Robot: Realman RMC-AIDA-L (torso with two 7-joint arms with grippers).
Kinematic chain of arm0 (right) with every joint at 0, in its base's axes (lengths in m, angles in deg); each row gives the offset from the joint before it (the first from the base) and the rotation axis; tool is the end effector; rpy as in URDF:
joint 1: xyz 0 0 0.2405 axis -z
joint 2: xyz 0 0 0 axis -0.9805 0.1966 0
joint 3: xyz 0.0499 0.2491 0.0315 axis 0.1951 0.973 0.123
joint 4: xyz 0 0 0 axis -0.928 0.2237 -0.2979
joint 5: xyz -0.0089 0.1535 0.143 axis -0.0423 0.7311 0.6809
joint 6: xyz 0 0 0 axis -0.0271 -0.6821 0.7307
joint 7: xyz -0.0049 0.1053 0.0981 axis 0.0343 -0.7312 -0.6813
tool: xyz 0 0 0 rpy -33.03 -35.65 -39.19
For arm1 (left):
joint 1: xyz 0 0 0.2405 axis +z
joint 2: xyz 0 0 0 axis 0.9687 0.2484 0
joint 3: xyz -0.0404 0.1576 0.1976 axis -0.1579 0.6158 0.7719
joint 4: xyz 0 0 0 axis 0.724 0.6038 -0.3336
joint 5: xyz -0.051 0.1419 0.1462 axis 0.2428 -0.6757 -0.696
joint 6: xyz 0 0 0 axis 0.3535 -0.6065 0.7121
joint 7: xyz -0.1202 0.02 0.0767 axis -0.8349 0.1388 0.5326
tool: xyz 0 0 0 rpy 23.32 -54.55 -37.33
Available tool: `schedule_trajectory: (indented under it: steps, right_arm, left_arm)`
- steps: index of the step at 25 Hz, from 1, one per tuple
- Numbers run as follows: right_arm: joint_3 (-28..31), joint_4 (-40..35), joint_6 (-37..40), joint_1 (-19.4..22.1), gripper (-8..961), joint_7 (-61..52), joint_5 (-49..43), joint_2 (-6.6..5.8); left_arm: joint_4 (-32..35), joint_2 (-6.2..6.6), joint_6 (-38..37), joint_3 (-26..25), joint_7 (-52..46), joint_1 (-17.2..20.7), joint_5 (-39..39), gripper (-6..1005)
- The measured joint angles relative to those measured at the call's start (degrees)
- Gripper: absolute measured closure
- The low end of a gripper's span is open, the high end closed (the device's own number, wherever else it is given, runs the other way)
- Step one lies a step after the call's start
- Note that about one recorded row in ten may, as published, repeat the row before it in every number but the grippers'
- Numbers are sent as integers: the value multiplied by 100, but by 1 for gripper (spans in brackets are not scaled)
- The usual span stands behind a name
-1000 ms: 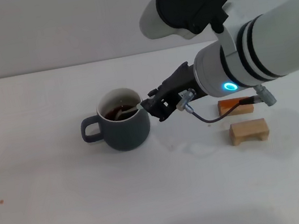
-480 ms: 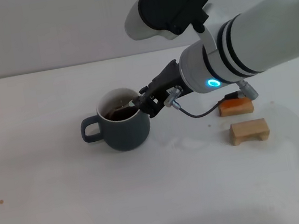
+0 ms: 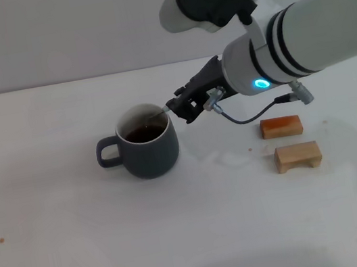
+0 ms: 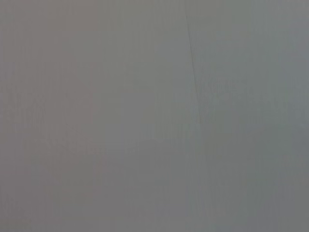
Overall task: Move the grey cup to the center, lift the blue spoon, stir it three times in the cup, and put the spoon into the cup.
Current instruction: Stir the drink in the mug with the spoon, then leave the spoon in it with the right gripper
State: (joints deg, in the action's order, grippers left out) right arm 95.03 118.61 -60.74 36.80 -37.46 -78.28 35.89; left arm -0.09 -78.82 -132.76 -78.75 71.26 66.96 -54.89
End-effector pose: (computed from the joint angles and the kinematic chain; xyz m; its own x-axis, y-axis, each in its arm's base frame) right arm 0.0643 0.3764 -0.0618 0.8980 -0.4356 -0.0617 -0.4025 -0.7567 -0.5152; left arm -0.3879 0.2216 0.0296 0.7955 -0.1313 0.5916 0.6052 0.1224 -0.7866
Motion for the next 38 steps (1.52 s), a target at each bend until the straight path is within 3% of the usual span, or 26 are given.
schedule_trajectory:
  steps: [17,28,38]
  right_arm:
    - [-20,328,-478,203,791,-37,306,23]
    - [-228,-18,141,-21,791,-14,493,29]
    - [-77,-379,384,-154,792,106,305,0]
  left_arm:
    - [0,-9,-36,17,-4,-1,-3,1001]
    - [0,-9,-112,26,-16,26,-6,1000]
    - [0,-9,-162,35,-25,49,0,1000]
